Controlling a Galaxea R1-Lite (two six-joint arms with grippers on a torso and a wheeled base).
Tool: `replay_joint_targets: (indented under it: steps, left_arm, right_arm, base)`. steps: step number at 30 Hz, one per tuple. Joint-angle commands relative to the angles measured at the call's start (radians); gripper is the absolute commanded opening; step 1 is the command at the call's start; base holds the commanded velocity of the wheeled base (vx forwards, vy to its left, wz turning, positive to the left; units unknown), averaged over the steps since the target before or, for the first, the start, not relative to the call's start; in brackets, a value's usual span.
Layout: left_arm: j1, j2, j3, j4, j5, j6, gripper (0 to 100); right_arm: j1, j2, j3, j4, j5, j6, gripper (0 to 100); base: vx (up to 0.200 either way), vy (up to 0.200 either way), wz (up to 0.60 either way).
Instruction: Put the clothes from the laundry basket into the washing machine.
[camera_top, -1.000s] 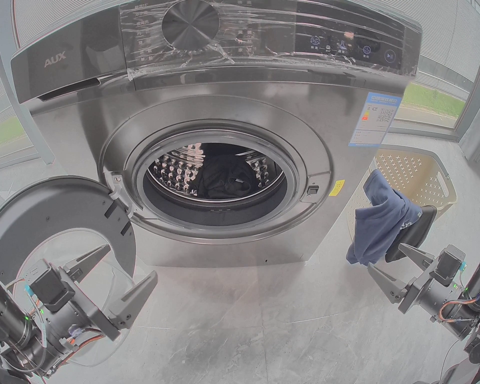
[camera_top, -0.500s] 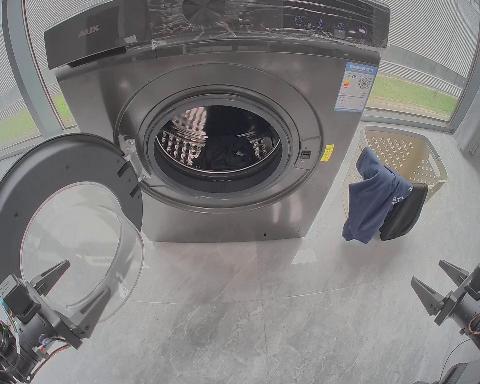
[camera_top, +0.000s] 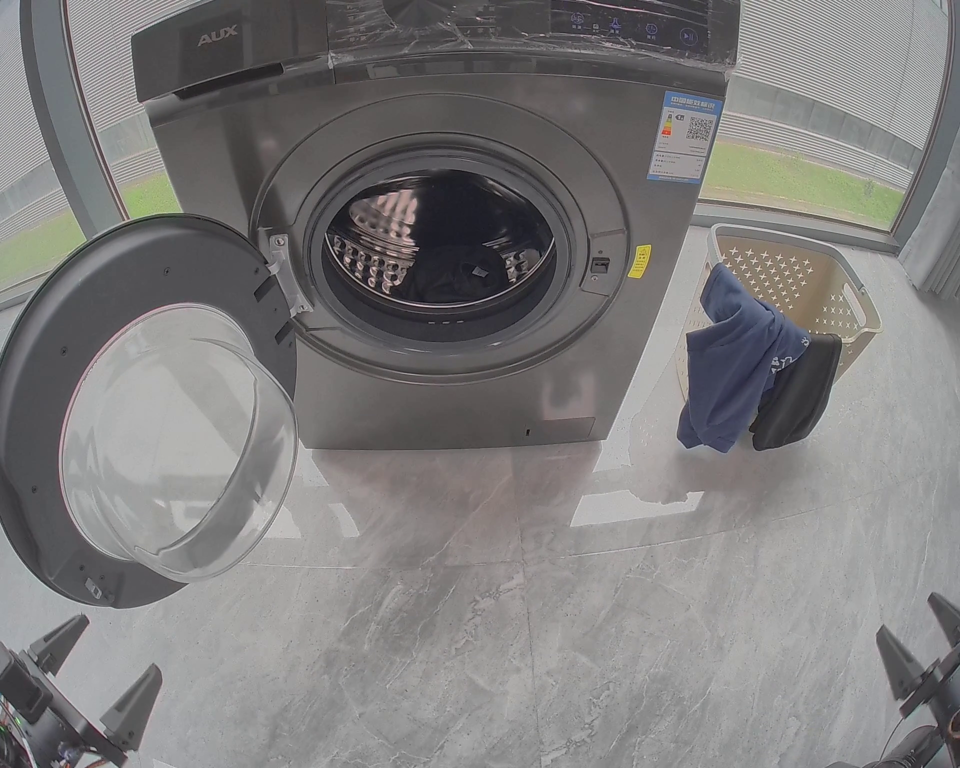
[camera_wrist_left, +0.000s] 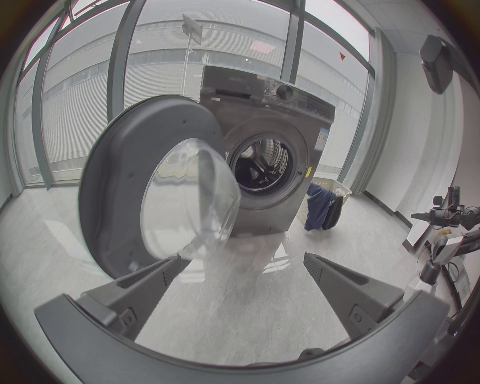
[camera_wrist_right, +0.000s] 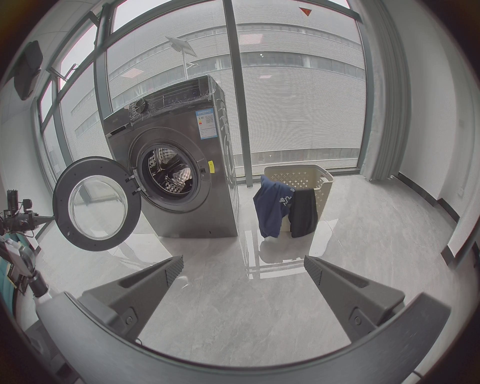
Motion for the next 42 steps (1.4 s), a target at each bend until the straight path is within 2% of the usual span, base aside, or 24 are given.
replay_joint_targets:
  steps: [1,2,3,5,6,7,8,10,11,12,13,14,15,17,18,21,28,37,42]
  left_arm:
    - [0.191,-0.312,0.018,0.228,-0.086,-0.01,100]
    - [0.2,-0.312,0.018,0.221,-0.086,-0.012,100]
    - [0.228,-0.313,0.018,0.221,-0.086,0.001,100]
    - [0.309,-0.333,0.018,0.221,-0.101,0.013,100]
    - [0.343,-0.35,0.018,0.221,-0.121,0.048,100]
    - [0.341,-0.353,0.018,0.221,-0.13,0.066,100]
    - [0.341,-0.353,0.018,0.221,-0.13,0.066,100]
    - [0.334,-0.35,0.018,0.225,-0.119,0.039,100]
    - [0.334,-0.346,0.016,0.228,-0.11,0.031,100]
    - [0.337,-0.343,0.018,0.239,-0.098,0.048,100]
    - [0.332,-0.349,0.018,0.267,-0.079,0.079,100]
    - [0.329,-0.346,0.015,0.3,-0.075,0.097,100]
    - [0.324,-0.352,0.007,0.327,-0.075,0.1,100]
    - [0.311,-0.361,0.007,0.32,-0.086,0.083,100]
    - [0.301,-0.373,0.01,0.313,-0.087,0.082,100]
    - [0.303,-0.399,0.012,0.304,-0.087,0.082,100]
    - [0.303,-0.399,0.015,0.3,-0.087,0.079,100]
    - [0.303,-0.399,0.015,0.3,-0.076,0.054,100]
    - [0.303,-0.399,0.015,0.3,-0.075,0.053,100]
  right_arm:
    - [-0.166,-0.325,-0.01,0.212,0.149,-0.006,100]
    - [-0.165,-0.322,-0.006,0.201,0.134,-0.009,100]
    - [-0.165,-0.321,-0.004,0.197,0.109,-0.011,100]
    - [-0.165,-0.321,-0.003,0.198,0.072,-0.014,100]
    - [-0.165,-0.321,-0.003,0.198,0.062,-0.023,100]
    - [-0.163,-0.321,-0.003,0.197,0.063,-0.035,100]
    - [-0.163,-0.321,-0.003,0.197,0.063,-0.035,100]
    - [-0.162,-0.321,-0.003,0.2,0.069,-0.063,100]
    - [-0.162,-0.321,-0.003,0.195,0.057,-0.066,100]
    - [-0.163,-0.321,0.003,0.208,0.029,-0.046,100]
    - [-0.163,-0.321,0.006,0.205,0.017,-0.045,100]
    - [-0.163,-0.319,0.006,0.208,0.012,-0.048,100]
    - [-0.162,-0.319,0.008,0.214,0.029,-0.058,100]
    - [-0.154,-0.317,0.008,0.229,0.103,-0.101,100]
    - [-0.153,-0.321,0.006,0.231,0.126,-0.106,100]
    - [-0.156,-0.322,0.013,0.217,0.109,-0.1,100]
    - [-0.156,-0.322,0.013,0.217,0.108,-0.1,100]
    - [-0.156,-0.324,0.013,0.217,0.109,-0.1,100]
    - [-0.156,-0.324,0.013,0.217,0.109,-0.1,100]
  base:
    - [0.0,-0.2,0.0]
    - [0.0,-0.2,0.0]
    - [0.0,-0.2,0.0]
    - [0.0,-0.2,0.0]
    - [0.0,-0.2,0.0]
    - [0.0,-0.2,0.0]
    - [0.0,-0.2,0.0]
    - [0.0,-0.2,0.0]
    - [0.0,-0.2,0.0]
    - [0.0,-0.2,0.0]
    - [0.0,-0.2,0.0]
    - [0.0,-0.2,0.0]
    - [0.0,-0.2,0.0]
    - [0.0,-0.2,0.0]
    - [0.0,-0.2,0.0]
    - [0.0,0.0,0.0]
    - [0.0,0.0,0.0]
    - [0.0,-0.2,0.0]
    - [0.0,-0.2,0.0]
